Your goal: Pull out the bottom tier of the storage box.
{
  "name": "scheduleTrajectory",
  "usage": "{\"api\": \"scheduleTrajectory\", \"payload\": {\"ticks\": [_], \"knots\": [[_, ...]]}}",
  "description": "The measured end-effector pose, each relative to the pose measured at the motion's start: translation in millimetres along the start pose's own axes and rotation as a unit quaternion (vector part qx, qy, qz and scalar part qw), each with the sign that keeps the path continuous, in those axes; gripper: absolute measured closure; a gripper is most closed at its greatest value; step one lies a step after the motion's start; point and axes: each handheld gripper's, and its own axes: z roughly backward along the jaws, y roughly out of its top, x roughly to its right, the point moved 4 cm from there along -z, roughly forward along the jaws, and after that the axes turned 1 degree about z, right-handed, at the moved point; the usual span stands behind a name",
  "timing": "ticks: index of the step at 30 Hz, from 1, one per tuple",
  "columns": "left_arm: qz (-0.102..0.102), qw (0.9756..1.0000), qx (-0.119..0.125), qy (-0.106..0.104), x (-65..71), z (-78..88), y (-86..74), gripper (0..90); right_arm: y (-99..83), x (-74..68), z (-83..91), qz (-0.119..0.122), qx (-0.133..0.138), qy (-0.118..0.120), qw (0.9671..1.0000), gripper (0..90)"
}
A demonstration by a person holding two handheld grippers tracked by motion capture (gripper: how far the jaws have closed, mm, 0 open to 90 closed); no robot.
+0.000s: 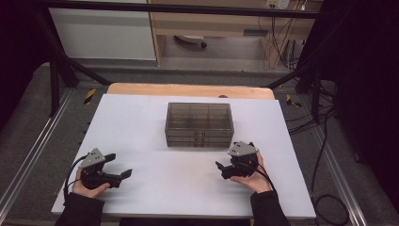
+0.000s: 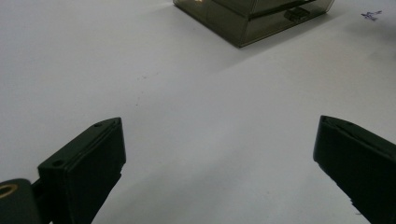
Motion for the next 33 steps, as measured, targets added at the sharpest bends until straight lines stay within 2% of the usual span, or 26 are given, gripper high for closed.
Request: {"api": "scheduleTrajectory", "payload": {"ticks": [21,30,33], "knots": [[0.001,1.0,-0.001,0.002,-0.4,0.1,-0.3,1.6,9.2,-12.0,-9.9,0.054,-0.011,-0.014,0.9984,5.2],[0.001,1.0,-0.001,0.002,-0.6,0.1,-0.5,1.6,13.1,-18.9,-14.3,0.095,-0.015,-0.022,0.9952,5.4],[0.0,1.0,-0.001,0.002,-0.6,0.2,-0.4,1.6,13.8,-20.1,-15.1,0.1,-0.016,-0.022,0.9946,5.4]]}}
